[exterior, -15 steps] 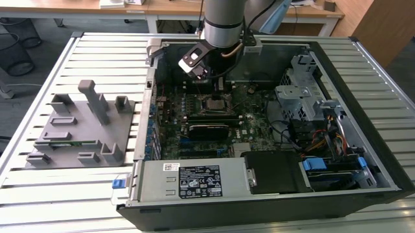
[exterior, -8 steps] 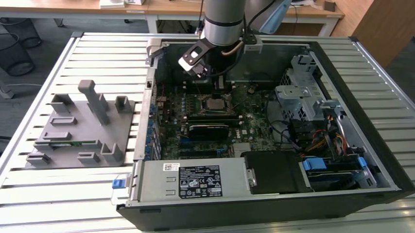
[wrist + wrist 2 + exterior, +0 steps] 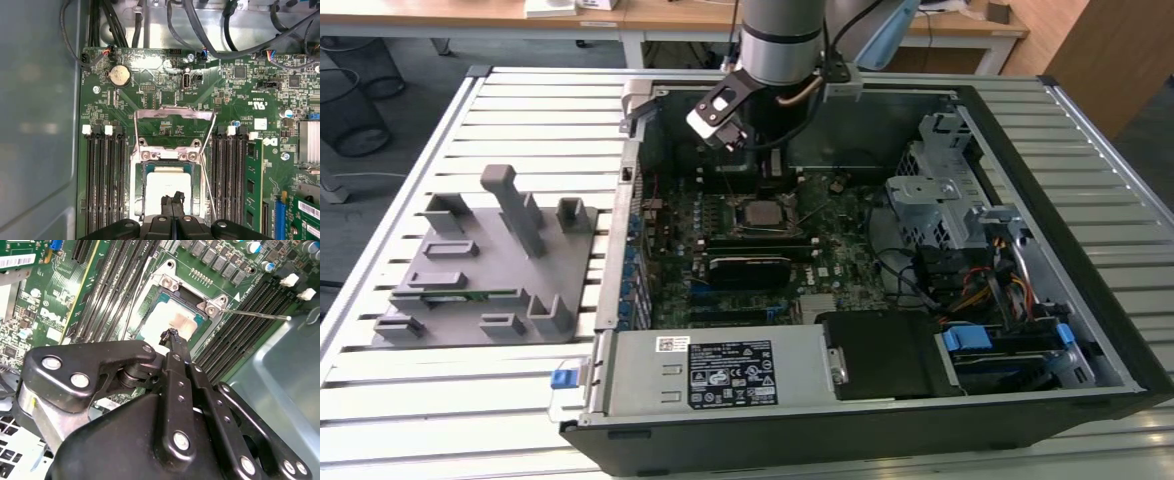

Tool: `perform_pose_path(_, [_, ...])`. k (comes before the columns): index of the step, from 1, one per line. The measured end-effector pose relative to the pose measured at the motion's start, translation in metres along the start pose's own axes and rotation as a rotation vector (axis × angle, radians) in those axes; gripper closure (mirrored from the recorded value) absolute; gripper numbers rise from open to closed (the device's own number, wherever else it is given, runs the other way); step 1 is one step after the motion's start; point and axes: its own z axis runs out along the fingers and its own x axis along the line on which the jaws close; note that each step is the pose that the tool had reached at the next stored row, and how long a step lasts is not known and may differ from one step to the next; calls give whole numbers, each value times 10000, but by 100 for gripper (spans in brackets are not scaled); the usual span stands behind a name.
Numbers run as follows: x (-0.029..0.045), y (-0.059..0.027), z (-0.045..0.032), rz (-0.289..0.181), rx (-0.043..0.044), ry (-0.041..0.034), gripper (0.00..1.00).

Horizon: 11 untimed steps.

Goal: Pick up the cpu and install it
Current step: 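Close the cpu cover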

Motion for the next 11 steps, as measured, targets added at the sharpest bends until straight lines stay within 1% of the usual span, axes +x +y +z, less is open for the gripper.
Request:
perform_pose_path(9, [-3,1,-116,0,1,0,89])
perform_pose_path(11, [-3,2,-126,0,1,1,89])
